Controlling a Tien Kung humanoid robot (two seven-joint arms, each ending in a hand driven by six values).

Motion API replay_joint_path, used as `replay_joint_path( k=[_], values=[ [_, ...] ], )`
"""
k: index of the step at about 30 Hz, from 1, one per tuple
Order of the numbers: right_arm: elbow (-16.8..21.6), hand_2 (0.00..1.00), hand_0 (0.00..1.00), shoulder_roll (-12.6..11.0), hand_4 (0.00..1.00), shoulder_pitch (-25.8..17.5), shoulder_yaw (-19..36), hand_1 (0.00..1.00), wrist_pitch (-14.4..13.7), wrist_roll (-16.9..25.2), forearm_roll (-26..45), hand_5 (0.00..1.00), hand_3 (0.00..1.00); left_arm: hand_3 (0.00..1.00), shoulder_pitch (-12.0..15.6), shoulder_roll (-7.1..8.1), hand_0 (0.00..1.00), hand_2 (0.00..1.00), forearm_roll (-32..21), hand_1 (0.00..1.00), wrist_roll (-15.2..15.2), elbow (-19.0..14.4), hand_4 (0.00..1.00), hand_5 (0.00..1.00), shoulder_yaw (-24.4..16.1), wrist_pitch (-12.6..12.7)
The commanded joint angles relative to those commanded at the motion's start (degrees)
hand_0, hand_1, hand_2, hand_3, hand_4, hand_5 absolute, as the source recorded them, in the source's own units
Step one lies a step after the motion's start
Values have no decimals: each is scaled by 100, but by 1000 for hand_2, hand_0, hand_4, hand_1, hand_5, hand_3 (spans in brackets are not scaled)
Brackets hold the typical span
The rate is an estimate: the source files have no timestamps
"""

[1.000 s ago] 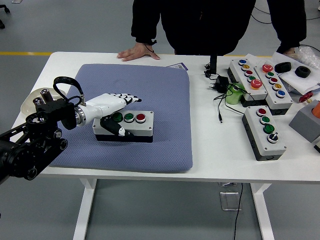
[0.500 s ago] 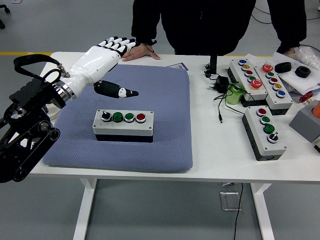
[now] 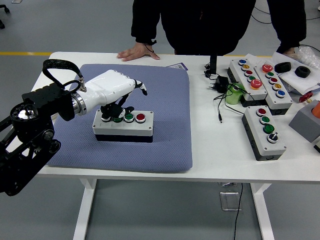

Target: Pick up the button,place it on the desk,press the button,press the button

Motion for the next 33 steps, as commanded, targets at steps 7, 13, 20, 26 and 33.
replay_joint_path(
  k=[7, 13, 20, 26, 33],
  values=[
    [0, 741, 768, -2, 203, -4, -7, 736, 0, 0, 12, 150, 594, 741, 31, 14, 2, 41, -105, 2, -2, 125, 503, 2, 153, -35],
    [0, 741, 768, -2, 203, -2, -4, 736, 2, -7, -2, 150, 594, 742, -5, 8, 2, 41, -158, 2, -3, 190, 491, 2, 252, -29],
    [0, 741, 767, -3, 203, 1, -19, 736, 1, -6, 18, 151, 594, 747, -15, 3, 2, 41, -193, 2, -13, 319, 483, 2, 417, -50],
    [0, 741, 767, -7, 203, 0, -36, 736, 0, -3, 35, 150, 594, 748, -53, -54, 2, 41, -174, 2, -14, 505, 476, 2, 488, -37],
    [0, 741, 767, -7, 204, -4, -37, 736, -4, 1, 30, 150, 594, 749, -63, -96, 2, 41, -125, 2, -12, 673, 475, 2, 469, -19]
  ],
)
